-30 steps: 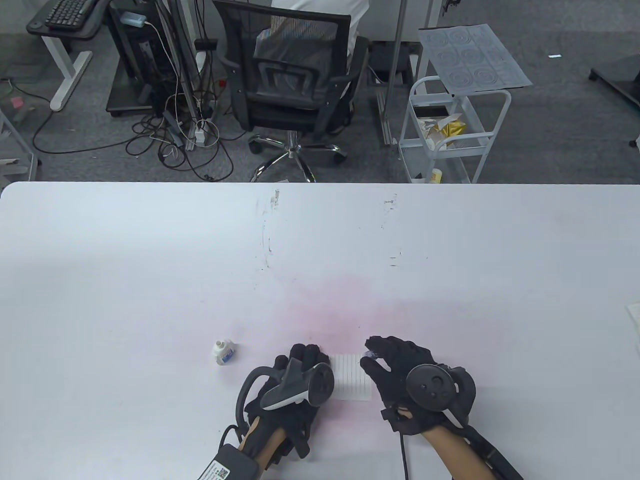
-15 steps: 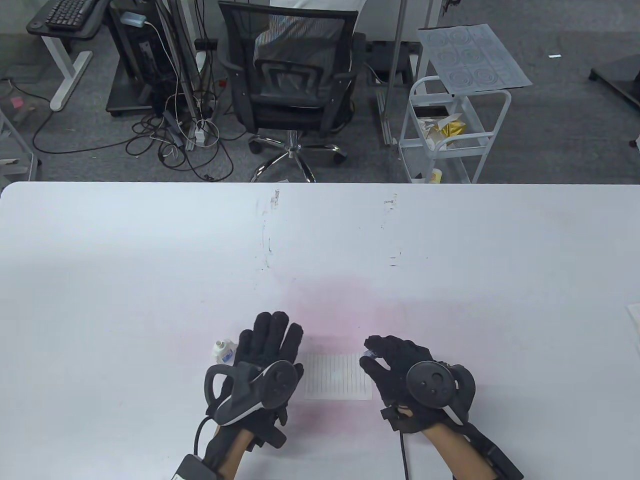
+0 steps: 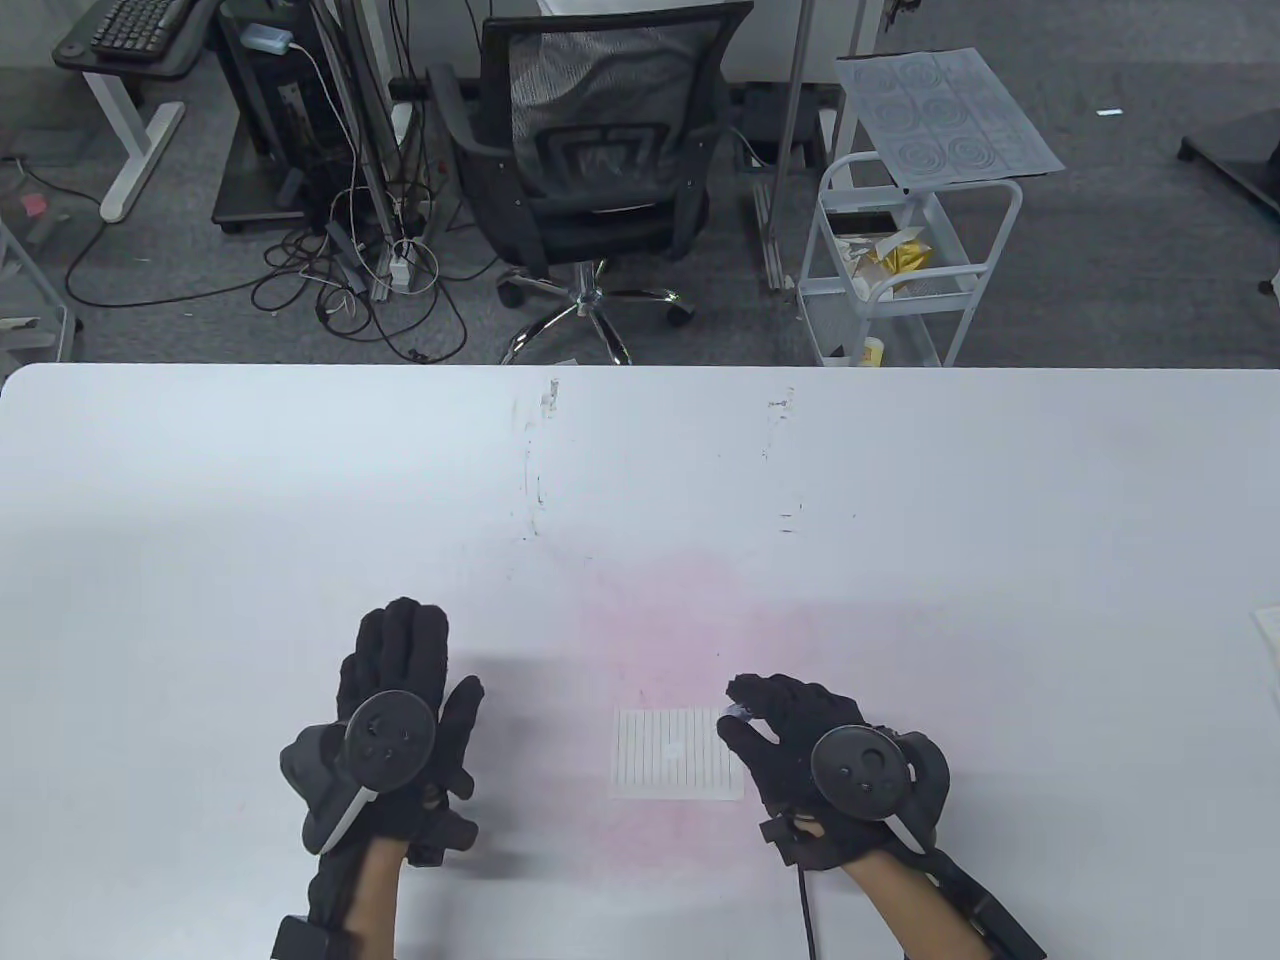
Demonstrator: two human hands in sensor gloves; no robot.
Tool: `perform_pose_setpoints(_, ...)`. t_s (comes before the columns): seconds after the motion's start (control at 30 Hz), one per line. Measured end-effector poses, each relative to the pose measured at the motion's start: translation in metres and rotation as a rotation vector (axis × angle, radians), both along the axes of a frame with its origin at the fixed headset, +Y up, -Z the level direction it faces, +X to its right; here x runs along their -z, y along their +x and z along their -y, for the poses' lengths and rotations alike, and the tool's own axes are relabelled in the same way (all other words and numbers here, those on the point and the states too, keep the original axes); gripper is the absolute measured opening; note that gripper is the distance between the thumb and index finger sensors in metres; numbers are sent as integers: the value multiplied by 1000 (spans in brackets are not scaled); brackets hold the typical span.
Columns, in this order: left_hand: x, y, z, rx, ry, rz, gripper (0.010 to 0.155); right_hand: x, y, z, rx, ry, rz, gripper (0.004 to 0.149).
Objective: Brush correction fluid to cover black text
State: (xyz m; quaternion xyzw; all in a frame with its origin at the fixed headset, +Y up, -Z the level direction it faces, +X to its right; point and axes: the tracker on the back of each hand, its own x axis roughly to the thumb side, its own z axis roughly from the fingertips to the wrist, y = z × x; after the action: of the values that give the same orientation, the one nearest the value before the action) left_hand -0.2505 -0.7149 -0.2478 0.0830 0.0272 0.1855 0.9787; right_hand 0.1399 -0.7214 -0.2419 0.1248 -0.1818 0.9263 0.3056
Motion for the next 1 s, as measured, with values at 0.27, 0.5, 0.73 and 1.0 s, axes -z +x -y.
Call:
perform_pose_setpoints(0.27,10,-22,31,-167,-167,-45,87,-1,1,0,-1,-8,2,50)
perform_pose_setpoints(0.5,15,-22,44,-109,-237,-59,82,-1,1,0,-3,-7,1,50)
perform_pose_setpoints(0.73,14,-20,48,-136,-206,-138,72,-2,1,1,-8,-11,2,50)
perform_pose_setpoints(1.0,15,-20,48,-151,-209,-159,61,-2,-1,2,-11,-15,2,50)
